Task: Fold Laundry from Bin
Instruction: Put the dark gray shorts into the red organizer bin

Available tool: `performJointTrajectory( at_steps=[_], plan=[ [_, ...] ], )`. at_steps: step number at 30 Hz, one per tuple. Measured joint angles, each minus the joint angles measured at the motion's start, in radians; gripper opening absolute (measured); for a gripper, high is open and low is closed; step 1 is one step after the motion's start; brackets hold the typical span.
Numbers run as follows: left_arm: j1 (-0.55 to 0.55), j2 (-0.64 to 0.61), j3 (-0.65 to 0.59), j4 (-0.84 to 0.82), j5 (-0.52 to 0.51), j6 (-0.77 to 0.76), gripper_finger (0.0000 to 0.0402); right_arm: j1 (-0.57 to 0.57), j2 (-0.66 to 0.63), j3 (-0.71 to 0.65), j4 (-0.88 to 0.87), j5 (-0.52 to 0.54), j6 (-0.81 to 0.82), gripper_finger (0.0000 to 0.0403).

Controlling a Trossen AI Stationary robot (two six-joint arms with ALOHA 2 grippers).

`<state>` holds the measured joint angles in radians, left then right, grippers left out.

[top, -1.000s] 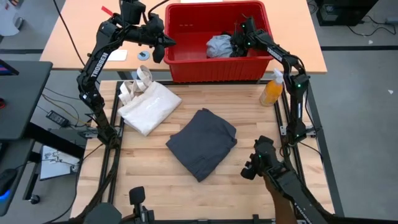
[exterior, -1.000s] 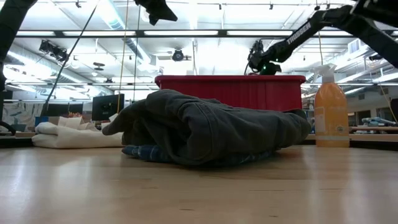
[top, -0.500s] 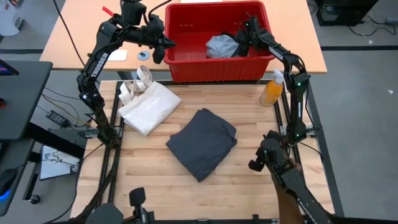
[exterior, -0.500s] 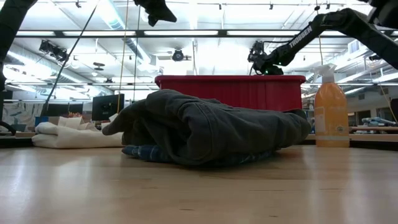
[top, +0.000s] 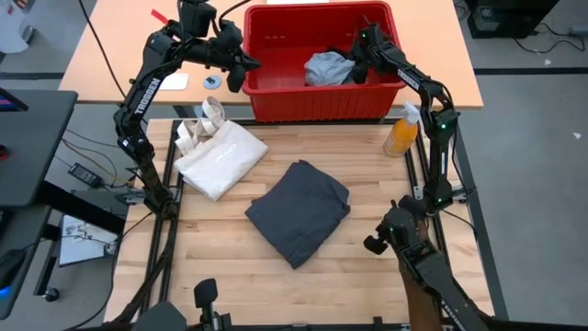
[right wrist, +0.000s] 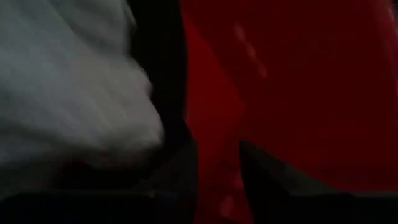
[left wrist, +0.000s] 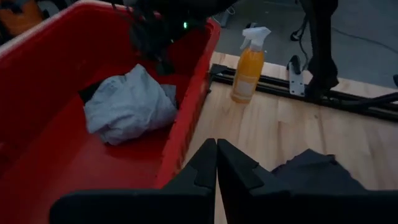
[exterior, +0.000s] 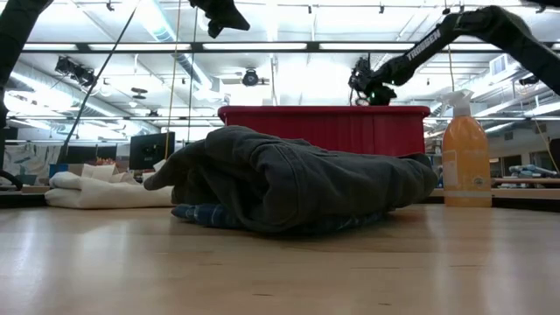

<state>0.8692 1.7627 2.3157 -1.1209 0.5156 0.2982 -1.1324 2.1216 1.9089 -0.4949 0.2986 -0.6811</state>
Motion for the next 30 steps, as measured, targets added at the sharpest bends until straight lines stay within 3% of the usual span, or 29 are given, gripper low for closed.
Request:
performJointTrajectory(
  at_steps=[2, 6, 9, 14, 20, 26, 30],
  plan=[
    [-0.015, 0.003, 0.0, -0.017, 0.0, -0.014, 0.0016, 0.012, -0.032, 0.0, 0.011, -0.082, 0.02, 0.0124],
    [-0.062, 0.029, 0.001, -0.081, -0.001, -0.018, 0.0016, 0.053, -0.111, 0.0, 0.085, -0.12, 0.08, 0.0122],
    [-0.102, 0.067, 0.001, -0.148, -0.047, 0.022, 0.0016, 0.107, -0.193, 0.0, 0.103, -0.176, 0.24, 0.0122],
    [-0.163, 0.108, -0.001, -0.186, -0.061, 0.175, 0.0013, 0.192, -0.307, 0.001, 0.071, -0.332, 0.573, 0.0122],
    [-0.133, 0.105, 0.0, -0.119, -0.014, 0.226, 0.0004, 0.268, -0.454, 0.001, -0.126, -0.506, 0.634, 0.0122],
    [-0.132, 0.115, 0.0, -0.013, 0.106, 0.139, 0.0003, 0.362, -0.593, 0.001, -0.277, -0.379, 0.739, 0.0119],
    [-0.205, 0.119, 0.0, 0.107, 0.108, 0.048, 0.0003, 0.45, -0.668, 0.001, -0.31, -0.285, 0.806, 0.0118]
  ],
)
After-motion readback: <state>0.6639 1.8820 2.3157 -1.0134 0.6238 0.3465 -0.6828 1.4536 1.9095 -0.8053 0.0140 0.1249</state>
